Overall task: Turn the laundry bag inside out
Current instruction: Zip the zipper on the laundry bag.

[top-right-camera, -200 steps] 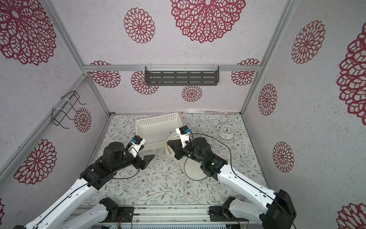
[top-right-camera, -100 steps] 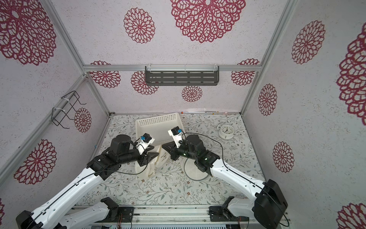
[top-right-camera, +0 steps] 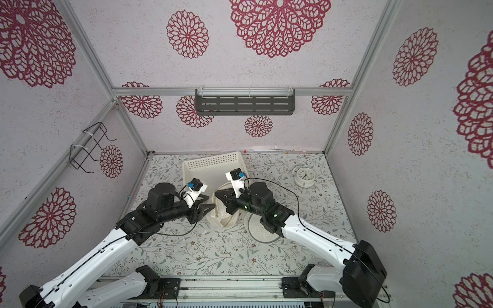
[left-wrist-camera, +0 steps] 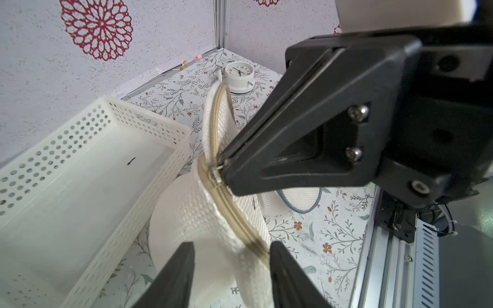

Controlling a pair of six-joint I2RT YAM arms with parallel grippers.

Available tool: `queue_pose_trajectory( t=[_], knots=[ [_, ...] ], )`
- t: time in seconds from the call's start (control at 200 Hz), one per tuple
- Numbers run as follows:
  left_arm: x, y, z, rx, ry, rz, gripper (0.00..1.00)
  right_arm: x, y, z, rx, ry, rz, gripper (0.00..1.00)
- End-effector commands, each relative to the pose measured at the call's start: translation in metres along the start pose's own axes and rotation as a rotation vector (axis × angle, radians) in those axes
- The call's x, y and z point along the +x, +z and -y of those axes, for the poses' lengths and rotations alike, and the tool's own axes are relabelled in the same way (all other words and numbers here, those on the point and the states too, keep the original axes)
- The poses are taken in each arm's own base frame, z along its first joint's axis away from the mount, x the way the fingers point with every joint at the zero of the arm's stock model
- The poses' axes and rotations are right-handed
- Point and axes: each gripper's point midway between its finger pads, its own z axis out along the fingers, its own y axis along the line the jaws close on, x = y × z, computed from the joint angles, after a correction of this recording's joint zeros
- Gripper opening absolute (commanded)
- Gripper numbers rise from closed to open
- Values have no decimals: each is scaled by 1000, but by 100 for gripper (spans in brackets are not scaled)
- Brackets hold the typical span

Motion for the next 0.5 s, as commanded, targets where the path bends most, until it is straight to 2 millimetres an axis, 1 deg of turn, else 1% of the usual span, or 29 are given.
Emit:
queue_pose_trajectory(
  t=[0.0,0.065,0.13,0.285,0.34,0.385,0.495],
  knots=[
    [-6,5,-5,-31,-26,32,41,-30,0,-17,-31,-10,94,0],
    [-9,6,-6,-36,-31,42,37,-30,0,-21,-37,-17,96,0],
    [-12,6,-7,-47,-34,51,29,-29,0,-22,-37,-22,93,0],
    [-13,3,-11,-73,-28,58,0,-30,-2,-19,-9,-32,95,0],
    [-13,2,-11,-73,-20,59,0,-33,-4,-15,13,-37,99,0],
    [-11,2,-10,-71,-13,58,0,-36,-7,-8,41,-35,106,0],
    [-9,-3,-7,-62,12,66,0,-41,-20,24,129,8,109,0]
  ],
)
